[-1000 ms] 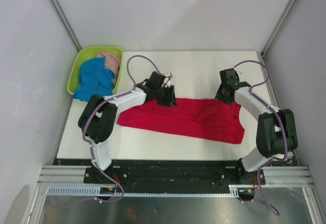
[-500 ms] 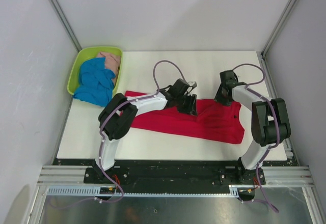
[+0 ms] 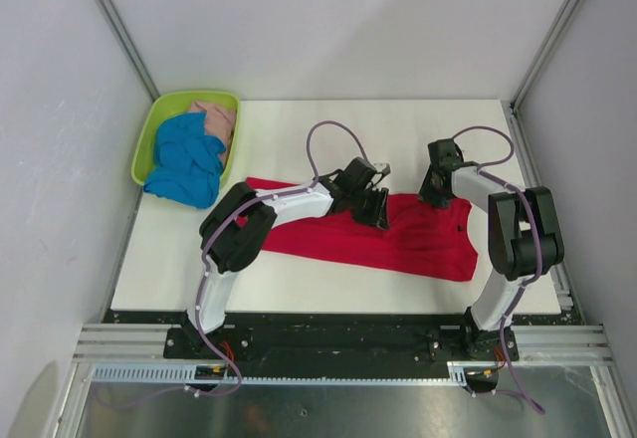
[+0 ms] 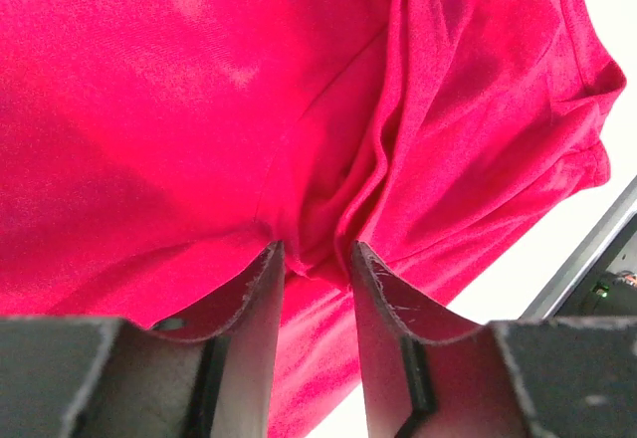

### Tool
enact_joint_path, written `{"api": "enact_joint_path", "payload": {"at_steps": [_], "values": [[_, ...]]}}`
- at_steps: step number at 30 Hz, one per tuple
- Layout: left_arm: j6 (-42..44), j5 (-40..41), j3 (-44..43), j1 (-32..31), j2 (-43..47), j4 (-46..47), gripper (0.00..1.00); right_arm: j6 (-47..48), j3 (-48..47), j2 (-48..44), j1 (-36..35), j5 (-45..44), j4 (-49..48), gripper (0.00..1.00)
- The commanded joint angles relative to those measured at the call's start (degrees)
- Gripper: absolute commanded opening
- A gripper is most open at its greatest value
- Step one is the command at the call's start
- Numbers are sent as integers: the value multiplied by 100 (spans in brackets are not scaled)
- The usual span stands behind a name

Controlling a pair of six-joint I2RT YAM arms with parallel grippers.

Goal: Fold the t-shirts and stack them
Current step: Fold the other side of the tshirt into a rectangle

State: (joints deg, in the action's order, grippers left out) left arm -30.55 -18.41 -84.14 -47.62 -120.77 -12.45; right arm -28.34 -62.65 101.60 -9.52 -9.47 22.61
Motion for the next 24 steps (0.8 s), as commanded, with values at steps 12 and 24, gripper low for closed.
{"api": "enact_joint_path", "payload": {"at_steps": [12,24], "values": [[-101,-37,-93,-99,201,104,16,101,-25,-78,17,3,-23,19],[-79,184,-42,-81,541,74,0,85,58,-819,-45,-138,439,0]]}}
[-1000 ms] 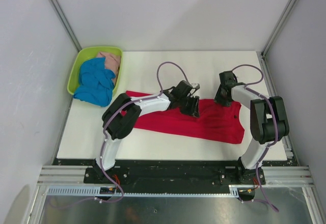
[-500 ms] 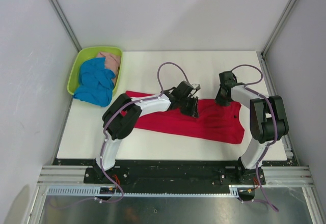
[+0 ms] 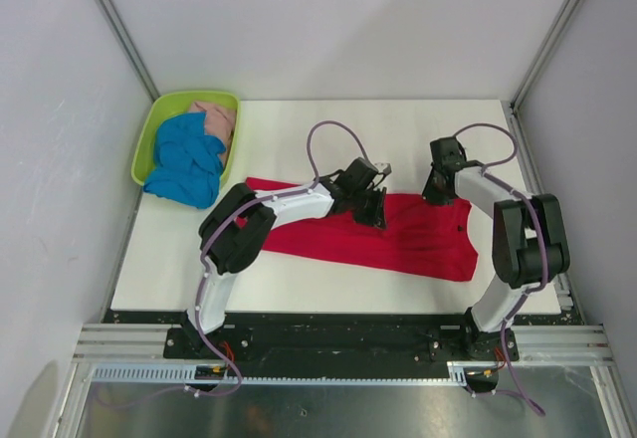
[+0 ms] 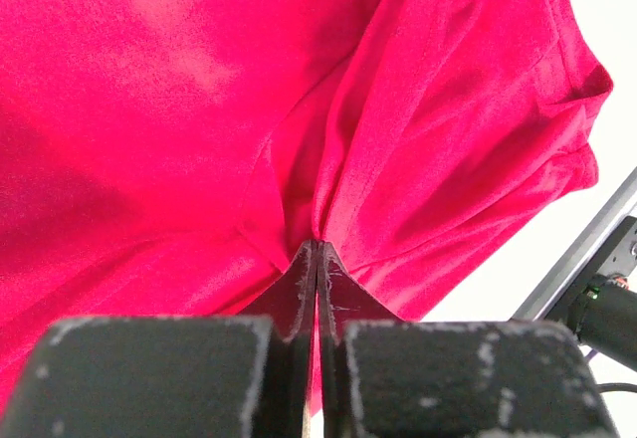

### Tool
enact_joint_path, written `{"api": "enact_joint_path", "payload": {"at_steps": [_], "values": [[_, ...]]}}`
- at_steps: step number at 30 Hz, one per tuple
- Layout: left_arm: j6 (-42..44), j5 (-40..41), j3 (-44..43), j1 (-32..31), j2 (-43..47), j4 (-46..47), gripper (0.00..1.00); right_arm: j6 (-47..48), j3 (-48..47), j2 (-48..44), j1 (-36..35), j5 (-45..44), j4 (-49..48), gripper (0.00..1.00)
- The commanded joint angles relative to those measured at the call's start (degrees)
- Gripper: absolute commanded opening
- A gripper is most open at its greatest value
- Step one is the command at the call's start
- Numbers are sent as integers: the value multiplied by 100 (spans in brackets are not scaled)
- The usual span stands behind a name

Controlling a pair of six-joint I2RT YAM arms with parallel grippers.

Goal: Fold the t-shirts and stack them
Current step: Fold the other side of the tshirt into a rectangle

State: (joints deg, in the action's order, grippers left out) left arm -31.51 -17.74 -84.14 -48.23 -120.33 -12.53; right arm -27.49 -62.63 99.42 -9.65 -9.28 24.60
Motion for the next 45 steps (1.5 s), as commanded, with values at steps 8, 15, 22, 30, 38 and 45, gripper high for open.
{"api": "enact_joint_path", "payload": {"at_steps": [8,15,22,30,38,45], "values": [[127,192,-33,84,702,-63,0,-78,510,-1534,-53,-133,576,0],[343,208,17,163,849,-263,0,-212,872,-2093,-197,-72,844,0],[691,259,-32,262,816,-635,0,-559,1266,-2518,-653,-151,1062,0],[1019,-123,-238,274,449,-807,0,-968,1675,-2523,-995,-550,1155,0],[1279,-444,-426,276,131,-962,1,-1138,1719,-2263,-982,-1017,983,0],[1355,-449,-529,270,-26,-1039,4,-1126,1720,-1911,-947,-1217,872,0]]}}
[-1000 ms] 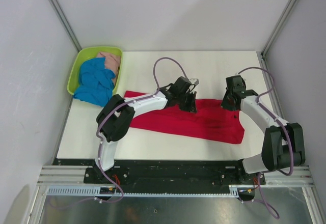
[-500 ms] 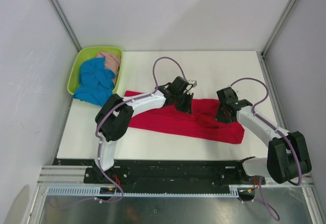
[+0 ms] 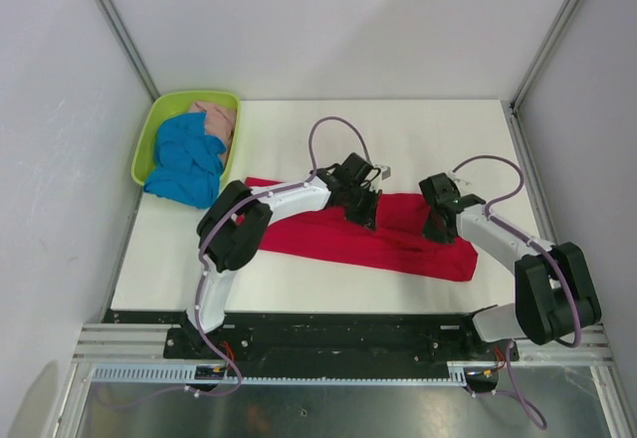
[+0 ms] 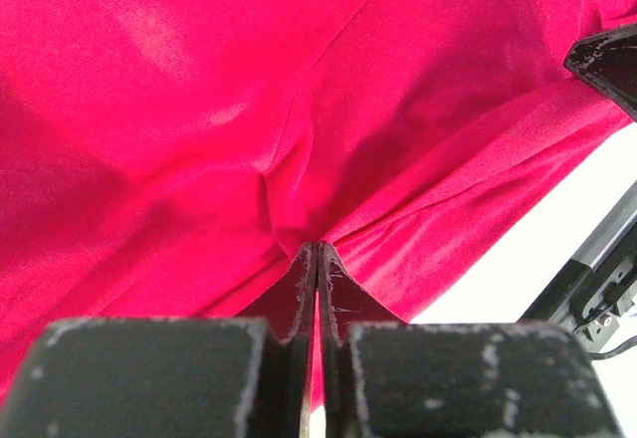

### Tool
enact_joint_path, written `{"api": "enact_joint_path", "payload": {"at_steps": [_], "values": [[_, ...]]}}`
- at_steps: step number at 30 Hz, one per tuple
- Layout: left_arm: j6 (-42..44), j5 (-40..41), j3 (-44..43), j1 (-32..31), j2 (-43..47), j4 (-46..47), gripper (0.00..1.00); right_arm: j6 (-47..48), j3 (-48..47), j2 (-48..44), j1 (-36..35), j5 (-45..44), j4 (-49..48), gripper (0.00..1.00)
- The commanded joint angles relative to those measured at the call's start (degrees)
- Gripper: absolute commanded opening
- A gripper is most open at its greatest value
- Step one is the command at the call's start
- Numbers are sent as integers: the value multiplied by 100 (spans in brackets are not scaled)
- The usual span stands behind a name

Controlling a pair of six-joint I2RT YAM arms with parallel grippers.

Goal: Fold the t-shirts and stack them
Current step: Fold the other side of the tshirt into a rectangle

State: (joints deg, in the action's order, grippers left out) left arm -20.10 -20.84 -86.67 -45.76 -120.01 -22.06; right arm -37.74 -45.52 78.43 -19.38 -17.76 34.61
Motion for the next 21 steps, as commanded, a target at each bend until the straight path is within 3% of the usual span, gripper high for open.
{"api": "enact_joint_path", "payload": {"at_steps": [1,10,13,18,21], "values": [[211,-144,-304,23,-85,-82,4,-106,8,228,23,-400,-138,0],[232,-61,-422,23,-102,-97,10,-133,8,419,56,-569,-107,0],[238,-33,-427,27,-55,-102,19,-126,8,383,68,-507,-101,10],[219,80,-307,132,283,-99,34,-37,-153,-178,131,-340,67,37],[148,134,-218,285,546,-97,36,-4,-414,-411,141,-329,317,40]]}}
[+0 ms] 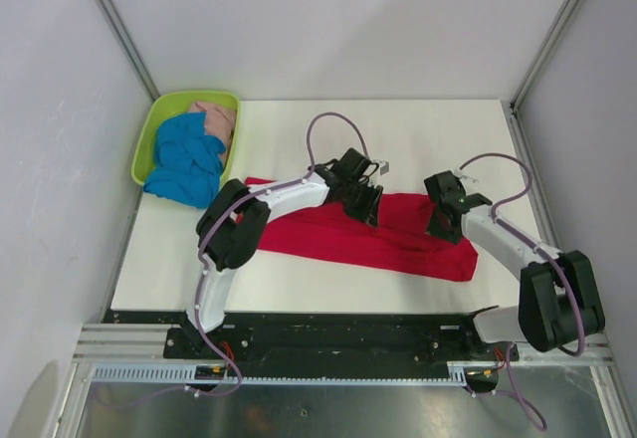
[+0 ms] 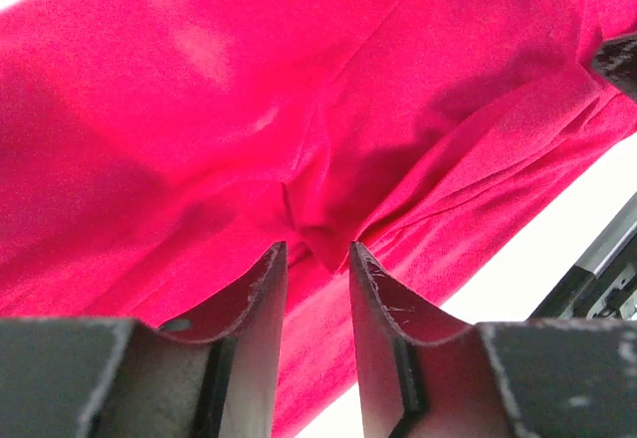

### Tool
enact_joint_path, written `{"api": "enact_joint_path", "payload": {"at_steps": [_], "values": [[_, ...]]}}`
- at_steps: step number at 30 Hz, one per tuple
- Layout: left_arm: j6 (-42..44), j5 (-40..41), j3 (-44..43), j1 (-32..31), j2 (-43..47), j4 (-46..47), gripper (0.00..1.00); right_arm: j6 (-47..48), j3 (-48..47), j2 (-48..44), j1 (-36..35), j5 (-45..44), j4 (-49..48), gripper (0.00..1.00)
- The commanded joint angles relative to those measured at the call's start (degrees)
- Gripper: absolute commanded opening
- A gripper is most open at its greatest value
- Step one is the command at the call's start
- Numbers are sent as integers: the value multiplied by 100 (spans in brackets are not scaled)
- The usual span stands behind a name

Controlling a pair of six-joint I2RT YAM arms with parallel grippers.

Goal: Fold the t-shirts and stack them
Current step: Fold the other side of the tshirt into a rectangle

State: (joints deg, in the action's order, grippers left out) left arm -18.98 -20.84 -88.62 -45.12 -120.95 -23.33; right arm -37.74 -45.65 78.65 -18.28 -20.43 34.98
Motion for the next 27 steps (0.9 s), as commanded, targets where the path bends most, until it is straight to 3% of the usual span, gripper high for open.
{"api": "enact_joint_path", "payload": {"at_steps": [1,5,11,21,27], "values": [[5,155,16,284,729,30,37,-18,-489,-480,16,-47,333,37],[-126,448,241,573,1028,23,37,-214,-596,-520,-152,262,251,28],[-624,1147,849,1090,1406,29,36,-571,-464,126,-470,551,-112,17],[-922,1622,1737,1653,1956,36,37,-898,395,705,-398,959,-958,15],[-1005,1639,1869,1790,2122,33,37,-950,425,74,-192,912,-547,23]]}}
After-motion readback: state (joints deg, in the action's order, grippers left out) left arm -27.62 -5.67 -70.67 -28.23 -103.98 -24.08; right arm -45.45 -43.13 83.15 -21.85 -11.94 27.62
